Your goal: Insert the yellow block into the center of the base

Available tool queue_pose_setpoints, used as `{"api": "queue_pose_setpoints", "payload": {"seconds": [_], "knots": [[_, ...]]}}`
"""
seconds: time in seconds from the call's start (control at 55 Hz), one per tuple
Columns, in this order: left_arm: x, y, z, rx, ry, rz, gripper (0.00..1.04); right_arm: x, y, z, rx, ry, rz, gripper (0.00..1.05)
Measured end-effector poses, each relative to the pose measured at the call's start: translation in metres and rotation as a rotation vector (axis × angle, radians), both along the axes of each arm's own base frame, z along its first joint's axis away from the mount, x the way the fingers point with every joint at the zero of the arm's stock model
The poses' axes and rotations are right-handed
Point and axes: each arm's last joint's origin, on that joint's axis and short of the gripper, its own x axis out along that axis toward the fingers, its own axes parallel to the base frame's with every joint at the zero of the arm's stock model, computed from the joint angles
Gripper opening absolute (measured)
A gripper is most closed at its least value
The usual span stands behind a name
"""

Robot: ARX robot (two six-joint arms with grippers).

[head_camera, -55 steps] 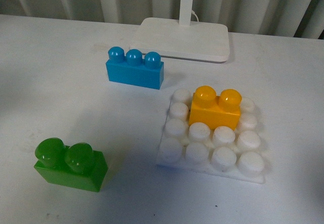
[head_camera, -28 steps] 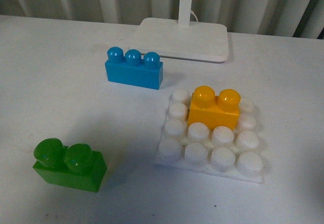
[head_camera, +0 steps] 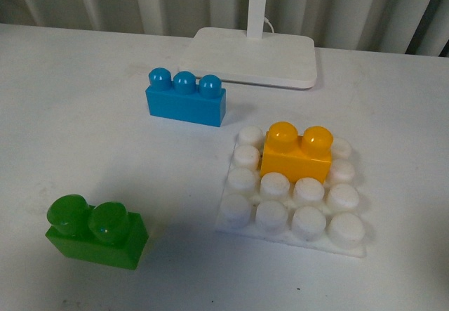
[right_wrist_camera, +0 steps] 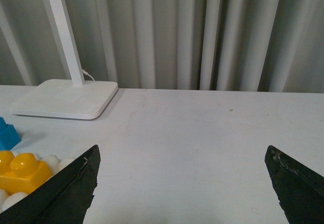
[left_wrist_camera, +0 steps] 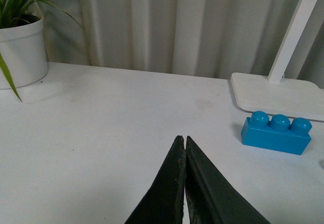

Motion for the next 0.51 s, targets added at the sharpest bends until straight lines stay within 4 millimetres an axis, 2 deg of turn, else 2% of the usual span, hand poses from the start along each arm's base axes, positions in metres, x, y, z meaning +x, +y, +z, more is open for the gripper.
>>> {"api": "queue_pose_setpoints", "payload": {"seconds": [0.509], "knots": [[-0.016,0.000,0.002,0.000,-0.006,0.000,0.04,0.000,0.000,0.000,0.000,0.000,0.000,0.96]]}}
